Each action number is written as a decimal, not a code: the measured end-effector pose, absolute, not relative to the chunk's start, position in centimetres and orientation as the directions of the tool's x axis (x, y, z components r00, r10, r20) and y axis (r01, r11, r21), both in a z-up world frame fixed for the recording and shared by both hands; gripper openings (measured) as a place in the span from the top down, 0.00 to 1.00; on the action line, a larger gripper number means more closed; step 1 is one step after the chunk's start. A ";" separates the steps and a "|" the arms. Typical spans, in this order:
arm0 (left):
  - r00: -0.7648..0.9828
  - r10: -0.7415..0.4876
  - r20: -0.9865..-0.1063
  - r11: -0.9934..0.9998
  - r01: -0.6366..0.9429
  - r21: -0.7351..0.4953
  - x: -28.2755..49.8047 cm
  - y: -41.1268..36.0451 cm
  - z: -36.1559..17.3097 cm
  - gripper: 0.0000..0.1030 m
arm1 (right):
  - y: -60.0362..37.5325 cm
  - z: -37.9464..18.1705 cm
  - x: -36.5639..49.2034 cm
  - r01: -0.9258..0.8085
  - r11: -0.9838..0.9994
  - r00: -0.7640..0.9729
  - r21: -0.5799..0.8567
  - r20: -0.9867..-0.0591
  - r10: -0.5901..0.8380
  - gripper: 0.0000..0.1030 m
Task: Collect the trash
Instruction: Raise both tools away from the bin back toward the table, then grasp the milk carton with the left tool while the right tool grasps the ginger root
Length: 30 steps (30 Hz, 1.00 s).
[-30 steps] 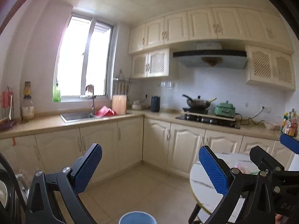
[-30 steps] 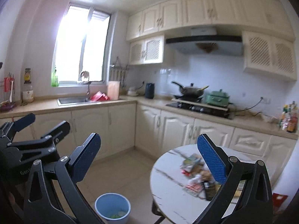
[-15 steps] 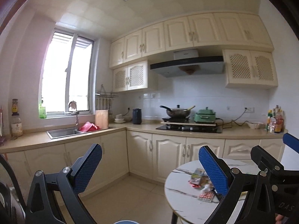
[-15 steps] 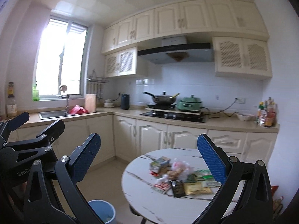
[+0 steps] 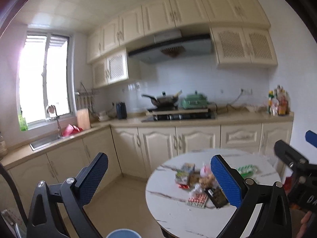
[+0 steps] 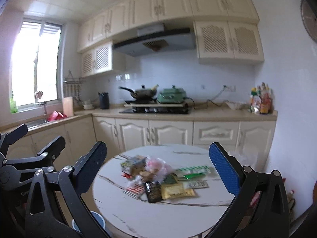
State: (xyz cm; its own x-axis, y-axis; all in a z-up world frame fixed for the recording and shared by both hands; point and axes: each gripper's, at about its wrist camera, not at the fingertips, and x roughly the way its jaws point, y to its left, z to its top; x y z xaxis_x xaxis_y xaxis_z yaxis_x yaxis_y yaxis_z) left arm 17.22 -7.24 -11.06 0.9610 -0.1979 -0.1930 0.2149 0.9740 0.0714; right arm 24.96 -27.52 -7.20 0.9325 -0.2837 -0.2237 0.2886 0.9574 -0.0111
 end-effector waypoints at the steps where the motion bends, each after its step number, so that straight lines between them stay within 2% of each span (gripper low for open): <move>1: 0.955 -0.202 -0.216 0.973 0.221 0.068 18.3 -7.3 -11.5 0.01 | -28.1 -7.7 25.4 0.297 0.955 0.927 -0.010 -0.237 -0.291 0.00; 6: 0.897 -0.243 -0.369 0.962 0.271 0.024 24.8 -7.4 -14.1 0.01 | -31.5 -11.8 28.8 0.334 0.942 0.884 -0.007 -0.345 -0.316 0.00; 10: 0.835 -0.248 -0.491 0.952 0.303 0.036 30.2 -8.7 -16.6 0.01 | -34.0 -15.6 31.9 0.349 0.937 0.835 0.007 -0.457 -0.308 0.00; 15: 0.752 -0.282 -0.596 0.934 0.356 0.008 36.4 -11.4 -17.0 0.01 | -36.6 -19.9 34.6 0.366 0.931 0.767 0.002 -0.567 -0.300 0.00; 21: 0.725 -0.291 -0.625 0.937 0.348 -0.033 43.2 -13.2 -17.1 0.01 | -39.5 -22.7 36.7 0.391 0.921 0.711 0.007 -0.637 -0.297 0.00; 25: 0.731 -0.277 -0.623 0.937 0.350 -0.005 47.6 -14.7 -17.5 0.01 | -40.8 -23.3 38.4 0.399 0.917 0.696 -0.005 -0.649 -0.306 0.00; 30: 0.711 -0.244 -0.659 0.928 0.368 0.054 53.5 -17.7 -20.5 0.01 | -42.7 -23.5 41.0 0.408 0.913 0.682 0.004 -0.666 -0.302 0.00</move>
